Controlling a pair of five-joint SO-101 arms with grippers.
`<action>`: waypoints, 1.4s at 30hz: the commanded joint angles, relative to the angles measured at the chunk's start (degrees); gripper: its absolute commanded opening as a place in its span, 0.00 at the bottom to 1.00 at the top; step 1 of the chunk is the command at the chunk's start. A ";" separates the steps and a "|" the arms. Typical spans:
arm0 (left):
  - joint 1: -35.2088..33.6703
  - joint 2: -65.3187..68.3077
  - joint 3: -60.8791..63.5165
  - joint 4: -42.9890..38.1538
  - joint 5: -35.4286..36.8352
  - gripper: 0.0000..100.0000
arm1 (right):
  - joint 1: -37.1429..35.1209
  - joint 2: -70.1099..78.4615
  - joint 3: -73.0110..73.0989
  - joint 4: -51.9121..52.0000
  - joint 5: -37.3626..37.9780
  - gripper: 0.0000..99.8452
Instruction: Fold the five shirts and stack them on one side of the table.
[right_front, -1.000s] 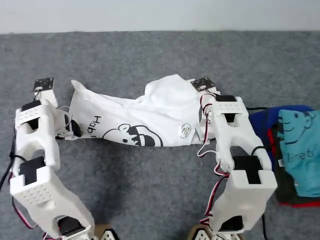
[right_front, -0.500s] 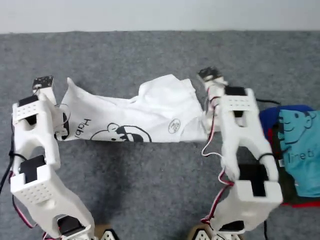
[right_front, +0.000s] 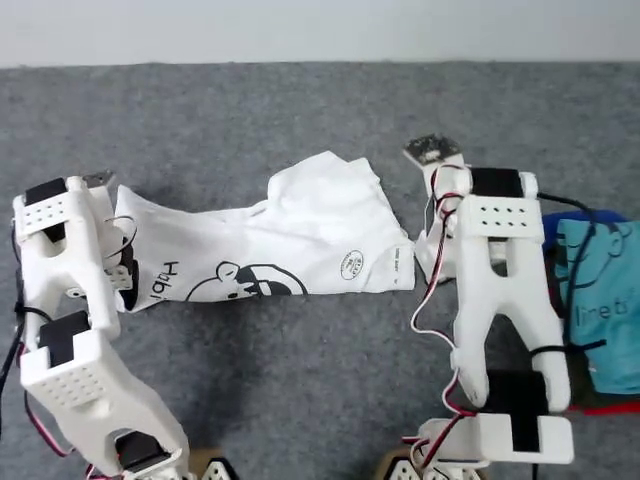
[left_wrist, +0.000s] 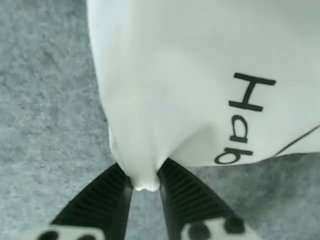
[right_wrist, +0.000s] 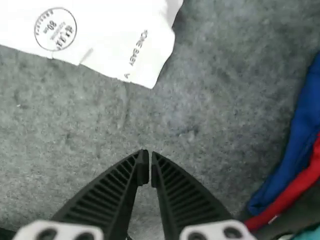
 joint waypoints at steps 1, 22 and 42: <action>0.26 -1.14 -1.63 0.88 -0.62 0.01 | -1.01 -0.22 3.60 -2.95 -0.70 0.07; 4.04 -1.05 1.10 -3.60 -0.44 0.01 | -11.56 24.84 -3.78 -26.42 -10.99 0.18; 3.69 -1.67 -0.31 -2.02 -0.70 0.02 | -5.05 14.55 -11.96 -2.77 0.26 0.01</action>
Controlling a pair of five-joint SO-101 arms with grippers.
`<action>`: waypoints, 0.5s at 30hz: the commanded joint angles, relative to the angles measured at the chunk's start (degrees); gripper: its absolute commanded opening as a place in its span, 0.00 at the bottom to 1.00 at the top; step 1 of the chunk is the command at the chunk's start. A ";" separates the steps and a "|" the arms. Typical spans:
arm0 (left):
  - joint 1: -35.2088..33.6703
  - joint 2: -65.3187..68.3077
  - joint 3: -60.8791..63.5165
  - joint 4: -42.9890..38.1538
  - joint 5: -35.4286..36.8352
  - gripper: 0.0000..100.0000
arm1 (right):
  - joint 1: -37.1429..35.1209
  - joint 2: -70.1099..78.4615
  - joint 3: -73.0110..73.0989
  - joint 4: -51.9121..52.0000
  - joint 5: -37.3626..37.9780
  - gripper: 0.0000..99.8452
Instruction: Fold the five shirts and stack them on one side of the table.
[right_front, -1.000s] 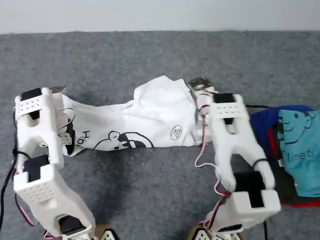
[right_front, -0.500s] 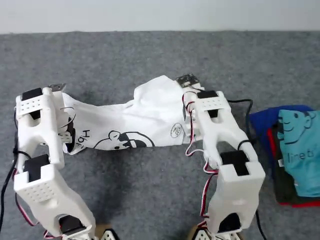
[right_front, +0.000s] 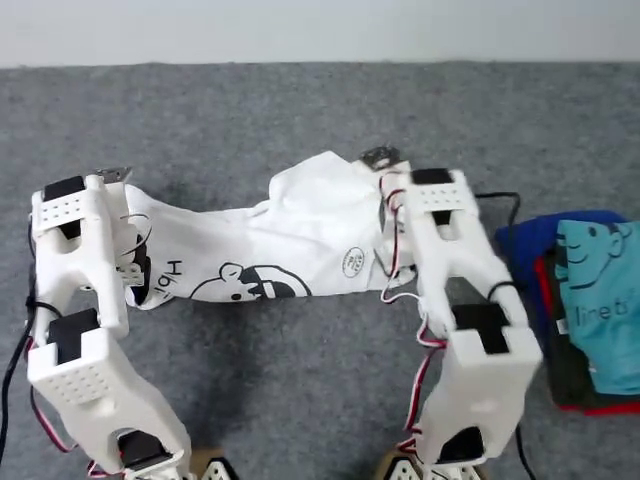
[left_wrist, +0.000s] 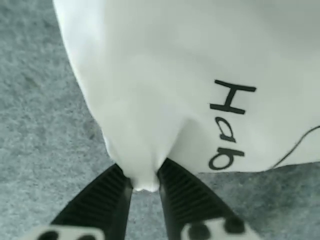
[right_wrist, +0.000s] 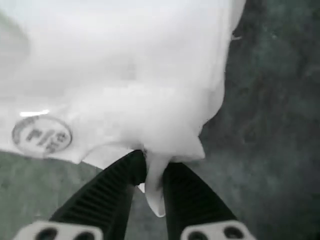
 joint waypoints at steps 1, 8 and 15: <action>0.35 -1.76 -2.24 2.81 -0.70 0.02 | 2.15 -9.27 -2.99 10.68 3.87 0.01; 0.53 -5.01 -5.93 9.76 -0.62 0.02 | 2.59 -22.73 -3.16 22.37 7.03 0.01; 0.53 -25.76 6.55 9.76 -7.03 0.02 | 2.68 -31.08 0.44 25.01 8.79 0.01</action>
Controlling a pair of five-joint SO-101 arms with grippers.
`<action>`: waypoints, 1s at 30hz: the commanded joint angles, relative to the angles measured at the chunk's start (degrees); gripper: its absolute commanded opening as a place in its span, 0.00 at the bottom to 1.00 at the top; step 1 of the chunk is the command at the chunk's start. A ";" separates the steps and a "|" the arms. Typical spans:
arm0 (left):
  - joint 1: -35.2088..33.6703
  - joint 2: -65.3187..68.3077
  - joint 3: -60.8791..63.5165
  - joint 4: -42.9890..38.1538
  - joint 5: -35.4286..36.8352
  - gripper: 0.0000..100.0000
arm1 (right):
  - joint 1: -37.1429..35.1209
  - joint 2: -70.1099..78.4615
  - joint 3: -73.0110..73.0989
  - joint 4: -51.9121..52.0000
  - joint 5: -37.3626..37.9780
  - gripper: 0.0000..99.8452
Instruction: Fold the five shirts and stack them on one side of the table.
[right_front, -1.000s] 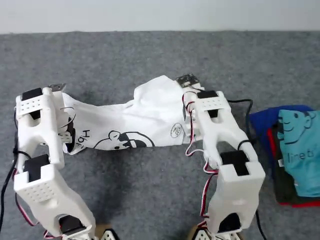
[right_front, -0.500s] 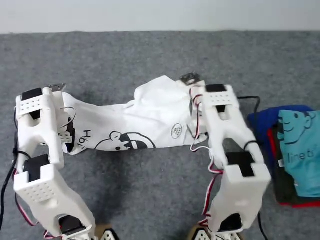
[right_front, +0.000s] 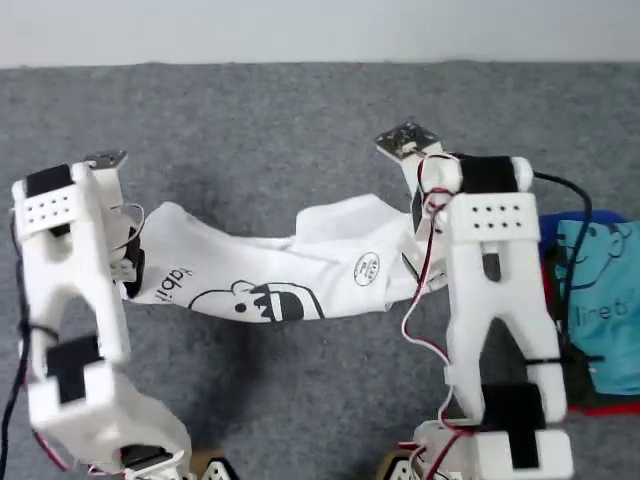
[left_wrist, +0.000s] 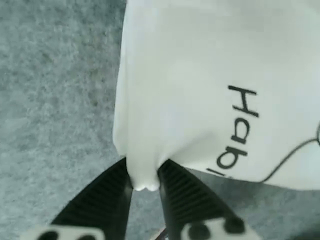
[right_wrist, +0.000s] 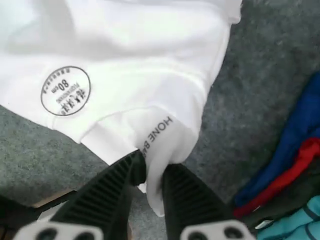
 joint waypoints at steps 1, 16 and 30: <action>-0.09 -12.57 7.25 1.49 -3.96 0.02 | 0.75 -4.53 2.81 2.33 1.14 0.01; -1.14 -16.88 -7.60 -1.32 -2.20 0.02 | 0.48 -20.09 0.26 -10.24 -1.93 0.01; 13.80 -16.26 -31.87 0.70 4.84 0.02 | 0.84 -33.01 -1.85 -19.38 -6.59 0.01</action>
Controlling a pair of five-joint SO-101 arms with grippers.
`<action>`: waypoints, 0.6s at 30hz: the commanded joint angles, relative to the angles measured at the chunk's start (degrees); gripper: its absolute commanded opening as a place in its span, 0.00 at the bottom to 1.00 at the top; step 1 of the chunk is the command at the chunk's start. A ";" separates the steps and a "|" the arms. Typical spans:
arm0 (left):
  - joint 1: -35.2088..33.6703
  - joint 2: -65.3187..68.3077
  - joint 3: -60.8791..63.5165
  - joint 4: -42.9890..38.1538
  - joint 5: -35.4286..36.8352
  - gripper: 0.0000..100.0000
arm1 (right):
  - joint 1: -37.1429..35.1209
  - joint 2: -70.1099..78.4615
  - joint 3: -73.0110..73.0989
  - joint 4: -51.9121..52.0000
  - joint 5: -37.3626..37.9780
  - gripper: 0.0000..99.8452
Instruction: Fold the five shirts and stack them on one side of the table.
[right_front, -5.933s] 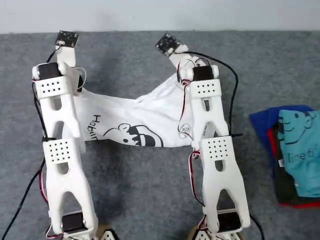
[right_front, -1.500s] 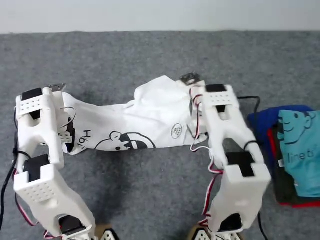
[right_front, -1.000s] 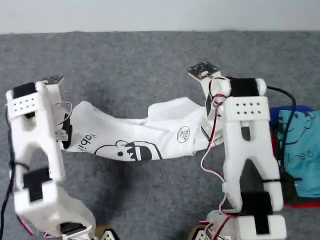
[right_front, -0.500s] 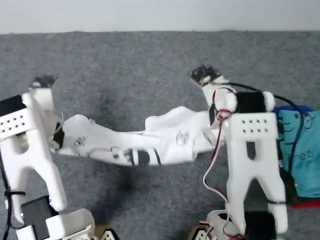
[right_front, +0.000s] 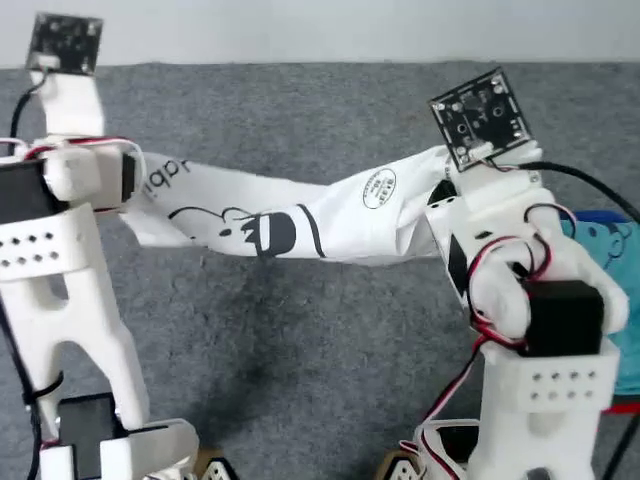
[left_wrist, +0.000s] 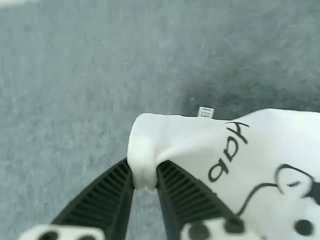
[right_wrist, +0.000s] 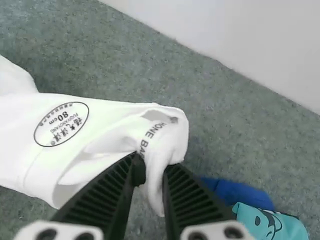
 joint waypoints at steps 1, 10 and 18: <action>2.99 -1.49 -1.10 0.18 0.44 0.02 | 0.66 -0.84 -1.14 -1.71 -0.44 0.01; 1.67 2.81 3.21 -15.56 0.53 0.02 | 0.66 6.11 2.46 -17.01 -0.44 0.01; 1.58 7.65 3.47 -24.62 0.44 0.02 | 0.84 20.88 -10.11 -19.74 -0.44 0.01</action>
